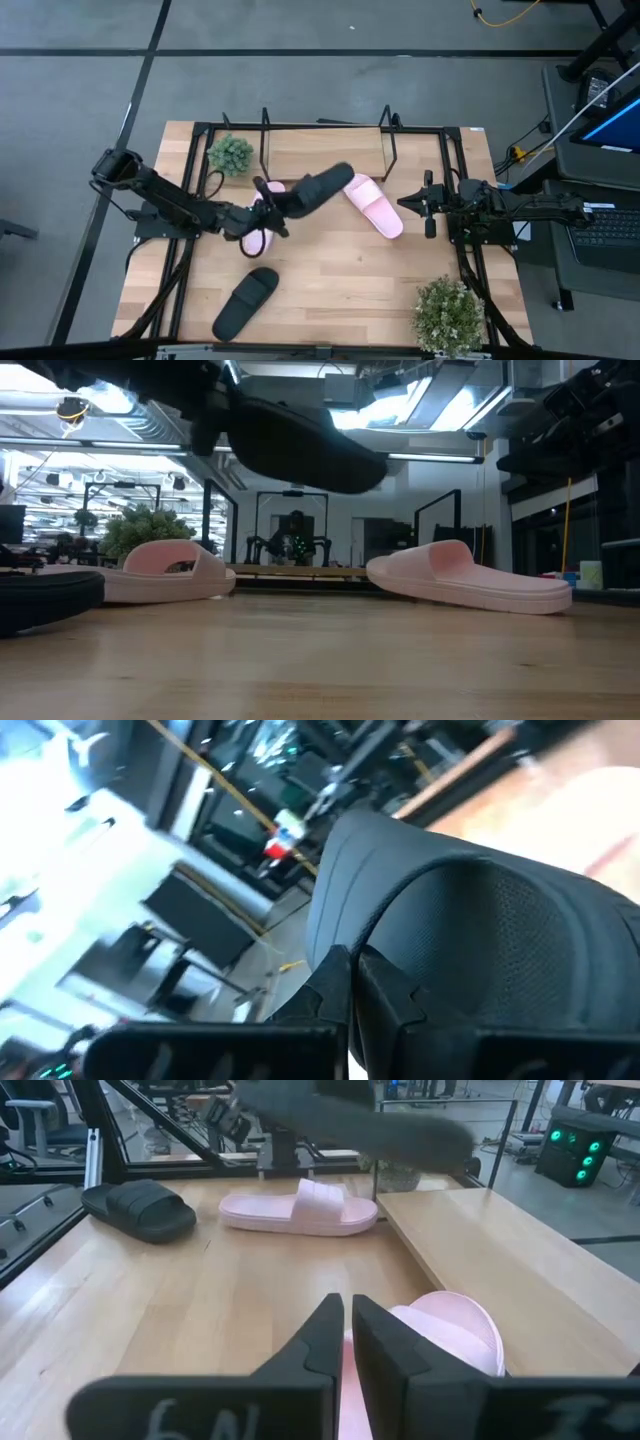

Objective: Pick and place slides into the shelf
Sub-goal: Put the top black slide on the shelf

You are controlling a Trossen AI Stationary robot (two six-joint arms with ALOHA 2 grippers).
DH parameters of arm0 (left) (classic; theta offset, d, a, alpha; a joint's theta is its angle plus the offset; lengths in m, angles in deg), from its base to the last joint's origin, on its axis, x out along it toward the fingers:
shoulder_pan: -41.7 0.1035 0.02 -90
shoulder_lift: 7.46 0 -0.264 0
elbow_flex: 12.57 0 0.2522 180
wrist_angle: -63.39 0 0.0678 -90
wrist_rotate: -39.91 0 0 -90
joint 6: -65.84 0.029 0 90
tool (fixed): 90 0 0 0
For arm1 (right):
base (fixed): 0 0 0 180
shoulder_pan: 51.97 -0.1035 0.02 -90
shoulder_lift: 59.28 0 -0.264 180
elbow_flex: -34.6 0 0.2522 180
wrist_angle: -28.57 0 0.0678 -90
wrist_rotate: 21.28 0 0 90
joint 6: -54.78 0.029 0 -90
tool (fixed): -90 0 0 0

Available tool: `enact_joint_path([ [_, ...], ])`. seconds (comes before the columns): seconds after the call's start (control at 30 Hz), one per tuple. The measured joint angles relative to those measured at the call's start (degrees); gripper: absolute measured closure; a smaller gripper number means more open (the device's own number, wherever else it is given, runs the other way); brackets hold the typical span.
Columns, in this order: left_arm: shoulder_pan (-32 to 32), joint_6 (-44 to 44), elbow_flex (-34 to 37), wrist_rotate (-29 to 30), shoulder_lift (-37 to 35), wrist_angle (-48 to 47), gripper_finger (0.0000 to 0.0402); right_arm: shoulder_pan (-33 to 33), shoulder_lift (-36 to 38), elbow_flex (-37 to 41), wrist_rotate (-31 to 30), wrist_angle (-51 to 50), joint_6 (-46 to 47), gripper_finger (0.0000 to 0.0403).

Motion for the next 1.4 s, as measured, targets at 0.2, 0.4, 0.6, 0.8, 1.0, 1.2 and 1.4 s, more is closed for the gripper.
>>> enact_joint_path([
  [0.2,4.2,1.5,-3.5,0.8,0.4,1.1,0.0401,0.0,0.0,0.0,0.0,0.4,0.0,0.0373],
  [0.4,8.4,-1.3,-14.6,7.3,2.0,-20.0,0.0401,0.0,0.0,0.0,0.0,1.1,0.0,0.0373],
  [0.6,11.5,-9.5,-23.5,9.6,4.0,-36.7,0.0401,0.0,0.0,0.0,0.0,1.3,0.0,0.0373],
  [0.8,13.2,-9.0,-28.6,13.7,8.1,-41.1,0.0401,0.0,0.0,0.0,0.0,1.3,0.0,0.0373],
  [1.0,14.7,-9.0,-33.0,14.7,13.1,-47.1,0.0401,0.0,0.0,0.0,0.0,1.3,0.0,0.0373],
  [1.2,15.7,-9.1,-34.0,15.0,15.7,-48.5,0.0401,0.0,0.0,0.0,0.0,1.3,0.0,0.0373],
  [1.4,16.4,-14.6,-34.0,15.4,16.9,-54.5,0.0401,0.0,0.0,0.0,0.0,1.0,0.0,0.0373],
])
